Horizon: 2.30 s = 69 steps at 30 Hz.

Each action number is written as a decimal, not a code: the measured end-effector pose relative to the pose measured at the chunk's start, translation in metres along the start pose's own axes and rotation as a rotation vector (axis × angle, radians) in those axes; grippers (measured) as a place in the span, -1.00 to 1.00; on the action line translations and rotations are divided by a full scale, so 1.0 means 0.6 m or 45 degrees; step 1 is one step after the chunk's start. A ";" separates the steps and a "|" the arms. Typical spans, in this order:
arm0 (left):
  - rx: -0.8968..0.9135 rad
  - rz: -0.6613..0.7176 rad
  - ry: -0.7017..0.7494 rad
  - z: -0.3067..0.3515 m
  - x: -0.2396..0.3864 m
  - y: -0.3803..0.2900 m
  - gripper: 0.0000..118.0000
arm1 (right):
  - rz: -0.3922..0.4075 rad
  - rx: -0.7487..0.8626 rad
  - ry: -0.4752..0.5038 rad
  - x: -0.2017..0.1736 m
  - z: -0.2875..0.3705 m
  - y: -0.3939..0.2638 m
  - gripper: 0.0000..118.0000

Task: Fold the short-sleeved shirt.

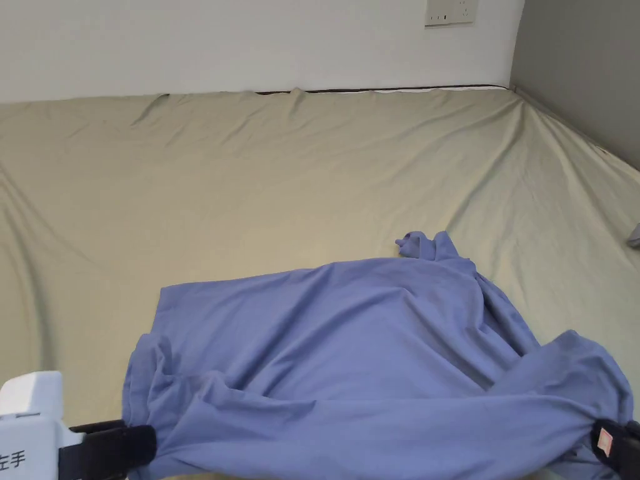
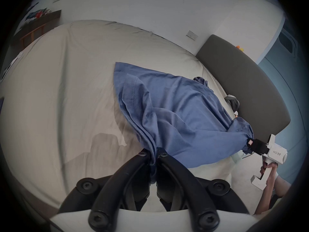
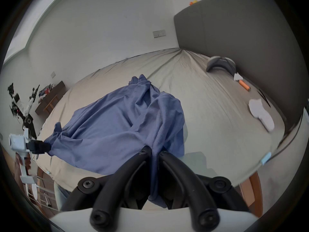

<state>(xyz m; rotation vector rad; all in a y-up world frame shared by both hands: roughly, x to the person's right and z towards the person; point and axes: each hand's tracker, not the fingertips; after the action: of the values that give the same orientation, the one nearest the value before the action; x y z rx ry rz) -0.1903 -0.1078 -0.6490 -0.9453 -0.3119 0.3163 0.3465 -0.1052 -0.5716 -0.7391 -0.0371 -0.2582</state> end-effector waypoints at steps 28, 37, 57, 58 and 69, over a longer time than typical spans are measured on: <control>0.389 -0.309 0.449 0.047 0.148 0.056 -1.00 | 0.404 0.425 0.009 -0.194 0.016 0.124 -1.00; 0.197 -0.202 0.498 -0.081 0.054 0.219 -1.00 | 0.394 0.298 0.138 -0.177 -0.129 0.187 -1.00; -0.208 -0.247 0.509 -0.385 -0.062 0.346 0.75 | 0.289 0.210 0.207 -0.132 -0.257 0.236 -1.00; -0.191 -0.247 0.502 -0.381 -0.057 0.344 0.72 | 0.290 0.208 0.204 -0.132 -0.254 0.234 -1.00; -0.232 -0.342 0.348 -0.352 -0.020 0.338 -0.85 | 0.284 0.221 0.207 -0.128 -0.227 0.239 -1.00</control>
<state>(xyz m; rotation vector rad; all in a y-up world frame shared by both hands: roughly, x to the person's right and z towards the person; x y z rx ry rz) -0.1436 -0.1577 -0.9340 -1.0973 -0.2150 -0.0897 0.2995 -0.0783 -0.7767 -0.5426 0.1747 -0.0995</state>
